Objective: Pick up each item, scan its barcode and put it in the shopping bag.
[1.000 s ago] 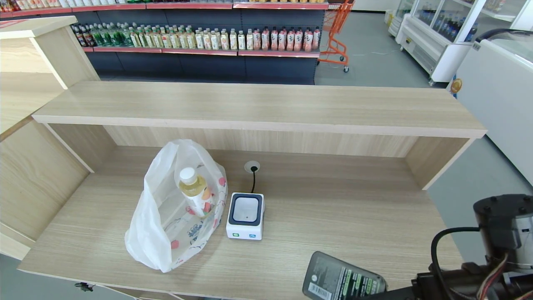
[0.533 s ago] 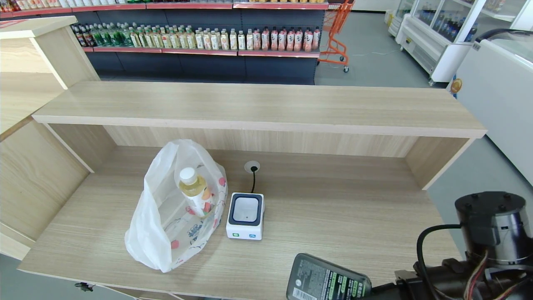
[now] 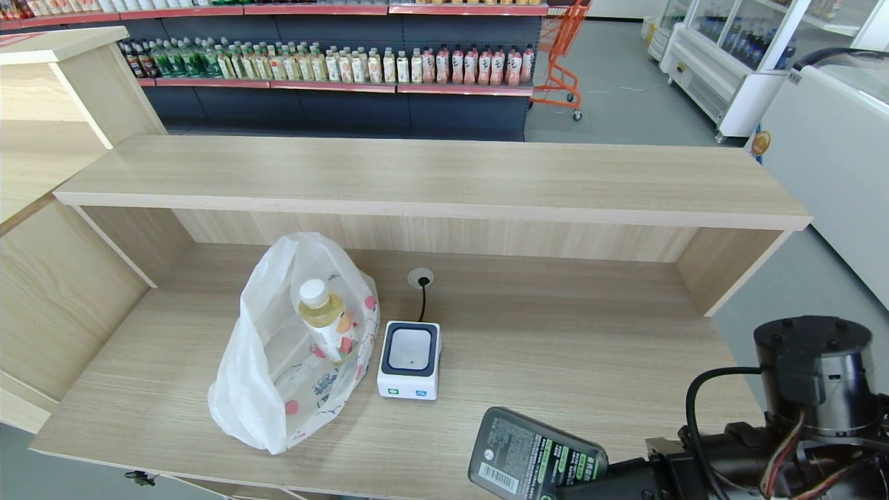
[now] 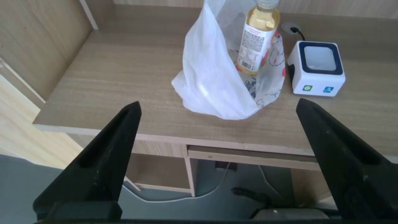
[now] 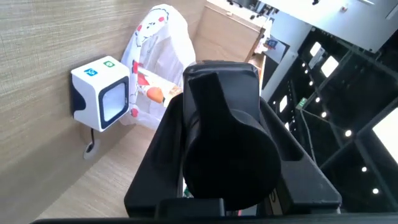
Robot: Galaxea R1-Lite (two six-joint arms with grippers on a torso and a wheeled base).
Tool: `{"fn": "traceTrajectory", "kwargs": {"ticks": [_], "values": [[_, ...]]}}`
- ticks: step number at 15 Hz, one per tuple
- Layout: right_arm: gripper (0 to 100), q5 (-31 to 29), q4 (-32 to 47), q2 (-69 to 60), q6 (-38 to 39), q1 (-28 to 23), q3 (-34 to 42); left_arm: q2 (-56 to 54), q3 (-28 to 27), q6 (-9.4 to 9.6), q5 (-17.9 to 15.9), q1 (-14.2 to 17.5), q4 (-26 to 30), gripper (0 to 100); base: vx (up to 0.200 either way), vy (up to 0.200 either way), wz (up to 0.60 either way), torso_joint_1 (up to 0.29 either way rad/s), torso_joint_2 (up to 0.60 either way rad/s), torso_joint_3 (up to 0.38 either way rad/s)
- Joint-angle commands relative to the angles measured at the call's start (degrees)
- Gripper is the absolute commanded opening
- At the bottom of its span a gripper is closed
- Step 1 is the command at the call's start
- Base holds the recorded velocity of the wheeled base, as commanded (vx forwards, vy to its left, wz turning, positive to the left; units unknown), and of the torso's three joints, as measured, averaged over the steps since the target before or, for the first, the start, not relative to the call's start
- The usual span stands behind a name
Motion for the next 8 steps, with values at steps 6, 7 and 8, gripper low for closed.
{"fn": "traceTrajectory", "kwargs": {"ticks": [6,7,8], "values": [[0,0.80,0.19,-1.13,0.16,0.12,0.50,-0.02,0.00,0.00,0.04,0.00,0.00,100,0.000,0.000,0.00,0.000,0.00,0.000],[0,0.89,0.19,-1.40,0.16,0.12,0.59,-0.02,0.00,0.00,-0.05,0.00,0.00,100,0.000,0.000,0.00,0.000,0.00,0.000],[0,0.89,0.46,-1.48,0.16,0.12,1.02,-0.02,0.00,0.00,0.04,0.00,0.00,100,0.000,0.000,0.00,0.000,0.00,0.000]]}}
